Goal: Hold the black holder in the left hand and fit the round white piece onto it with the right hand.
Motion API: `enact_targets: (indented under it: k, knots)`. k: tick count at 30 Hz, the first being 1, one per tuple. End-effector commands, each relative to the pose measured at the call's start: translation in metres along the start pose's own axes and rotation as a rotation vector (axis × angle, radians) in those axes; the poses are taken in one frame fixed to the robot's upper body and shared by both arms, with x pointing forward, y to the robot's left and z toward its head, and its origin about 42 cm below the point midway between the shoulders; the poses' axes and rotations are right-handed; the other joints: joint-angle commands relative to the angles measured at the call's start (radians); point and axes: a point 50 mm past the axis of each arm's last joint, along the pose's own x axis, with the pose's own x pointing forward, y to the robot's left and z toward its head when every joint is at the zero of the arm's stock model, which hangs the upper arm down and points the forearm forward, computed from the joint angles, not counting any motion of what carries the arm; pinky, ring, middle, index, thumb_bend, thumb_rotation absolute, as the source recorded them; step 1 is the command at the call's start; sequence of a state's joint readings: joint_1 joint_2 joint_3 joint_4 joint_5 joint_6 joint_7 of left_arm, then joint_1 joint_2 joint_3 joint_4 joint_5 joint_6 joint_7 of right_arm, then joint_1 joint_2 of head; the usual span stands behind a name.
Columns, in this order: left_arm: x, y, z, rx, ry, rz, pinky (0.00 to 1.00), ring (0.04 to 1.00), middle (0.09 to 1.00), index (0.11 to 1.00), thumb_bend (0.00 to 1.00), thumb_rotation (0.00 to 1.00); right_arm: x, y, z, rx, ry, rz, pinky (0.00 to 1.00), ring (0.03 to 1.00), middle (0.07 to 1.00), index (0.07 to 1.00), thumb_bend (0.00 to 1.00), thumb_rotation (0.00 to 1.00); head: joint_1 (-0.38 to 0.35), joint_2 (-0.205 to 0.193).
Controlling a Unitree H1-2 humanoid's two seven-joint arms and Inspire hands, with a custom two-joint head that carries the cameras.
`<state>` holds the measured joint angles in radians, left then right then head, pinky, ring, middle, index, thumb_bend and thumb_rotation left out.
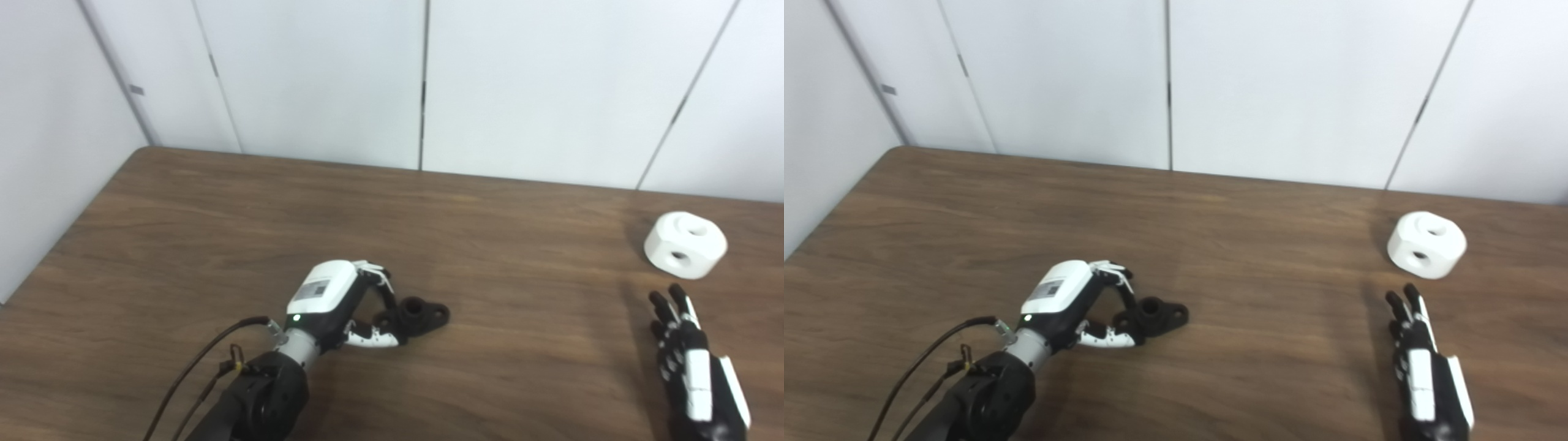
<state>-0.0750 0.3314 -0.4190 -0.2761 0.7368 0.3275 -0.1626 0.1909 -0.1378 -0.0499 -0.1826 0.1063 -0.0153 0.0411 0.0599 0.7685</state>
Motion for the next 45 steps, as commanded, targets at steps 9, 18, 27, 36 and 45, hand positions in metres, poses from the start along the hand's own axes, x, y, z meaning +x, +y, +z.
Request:
enact_targets:
  k: [9, 18, 27, 36, 45]
  knots:
    - [-0.001, -0.029, 0.014, -0.004, -0.079, -0.159, 0.82, 0.861, 0.805, 0.487, 0.52, 0.05, -0.015, 0.035, -0.019, 0.027, 0.162, 0.035, 1.0, 1.0, 0.952, 1.0, 0.64, 1.0, -0.069, 0.018]
    - [-0.002, -0.04, 0.026, -0.003, -0.108, -0.212, 0.78, 0.865, 0.81, 0.487, 0.52, 0.05, -0.009, 0.05, -0.016, 0.029, 0.139, 0.029, 1.0, 1.0, 0.942, 0.994, 0.63, 1.0, -0.137, 0.033]
    - [-0.009, -0.048, 0.026, -0.033, -0.082, -0.225, 0.87, 0.89, 0.82, 0.488, 0.52, 0.05, -0.006, 0.055, -0.013, 0.021, 0.121, 0.016, 1.0, 1.0, 0.941, 0.989, 0.69, 1.0, -0.162, 0.039]
    - [-0.008, -0.058, 0.025, -0.071, -0.05, -0.22, 0.87, 0.896, 0.817, 0.487, 0.52, 0.05, -0.006, 0.056, -0.009, 0.026, 0.131, 0.021, 1.0, 1.0, 0.948, 0.996, 0.67, 1.0, -0.177, 0.046]
    - [-0.012, -0.061, 0.019, -0.086, -0.026, -0.218, 0.87, 0.899, 0.815, 0.488, 0.52, 0.05, -0.005, 0.05, -0.008, 0.013, 0.127, 0.017, 1.0, 1.0, 0.943, 0.993, 0.64, 1.0, -0.18, 0.046]
